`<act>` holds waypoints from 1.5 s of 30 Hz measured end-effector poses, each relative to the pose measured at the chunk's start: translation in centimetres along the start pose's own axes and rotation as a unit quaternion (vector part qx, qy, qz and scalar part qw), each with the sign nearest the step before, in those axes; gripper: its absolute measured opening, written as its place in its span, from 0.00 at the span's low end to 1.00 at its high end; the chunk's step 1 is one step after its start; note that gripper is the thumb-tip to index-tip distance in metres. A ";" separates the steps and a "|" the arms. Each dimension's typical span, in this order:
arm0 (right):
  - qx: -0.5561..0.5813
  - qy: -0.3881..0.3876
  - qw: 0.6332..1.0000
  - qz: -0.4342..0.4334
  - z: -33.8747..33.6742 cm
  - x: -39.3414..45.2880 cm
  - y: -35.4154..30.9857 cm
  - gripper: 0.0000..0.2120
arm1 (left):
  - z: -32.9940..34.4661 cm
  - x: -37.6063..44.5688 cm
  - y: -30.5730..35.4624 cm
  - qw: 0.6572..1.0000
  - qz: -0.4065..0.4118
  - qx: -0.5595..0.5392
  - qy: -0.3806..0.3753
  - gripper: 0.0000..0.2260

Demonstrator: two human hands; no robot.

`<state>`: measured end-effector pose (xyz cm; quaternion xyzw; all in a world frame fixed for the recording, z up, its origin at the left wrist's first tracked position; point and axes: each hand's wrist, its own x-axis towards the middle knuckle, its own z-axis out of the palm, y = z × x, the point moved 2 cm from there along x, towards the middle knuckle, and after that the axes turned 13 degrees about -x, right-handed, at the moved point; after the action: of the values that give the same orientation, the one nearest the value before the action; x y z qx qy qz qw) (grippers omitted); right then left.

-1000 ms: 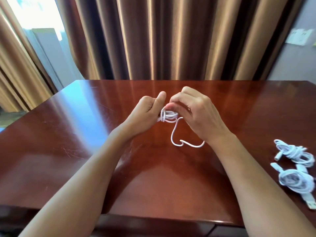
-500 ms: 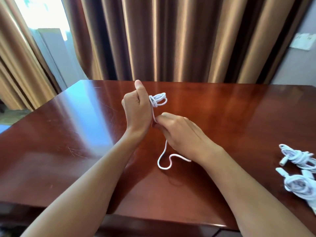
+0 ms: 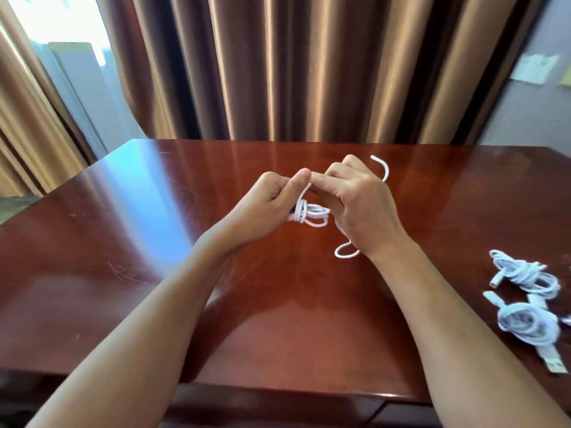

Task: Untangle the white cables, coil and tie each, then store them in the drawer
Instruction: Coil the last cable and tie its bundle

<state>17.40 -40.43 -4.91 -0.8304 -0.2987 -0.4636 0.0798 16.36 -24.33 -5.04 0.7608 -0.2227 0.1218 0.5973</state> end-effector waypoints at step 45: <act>0.131 -0.092 0.987 -0.032 0.2 -0.4 -5.1 0.12 | -1.7 0.2 -0.7 0.925 0.036 0.160 0.343 0.29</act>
<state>14.48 -36.45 -6.11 -0.8421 -0.3889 -0.3444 0.1450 17.00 -22.54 -5.16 0.7495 -0.0088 0.4302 0.5031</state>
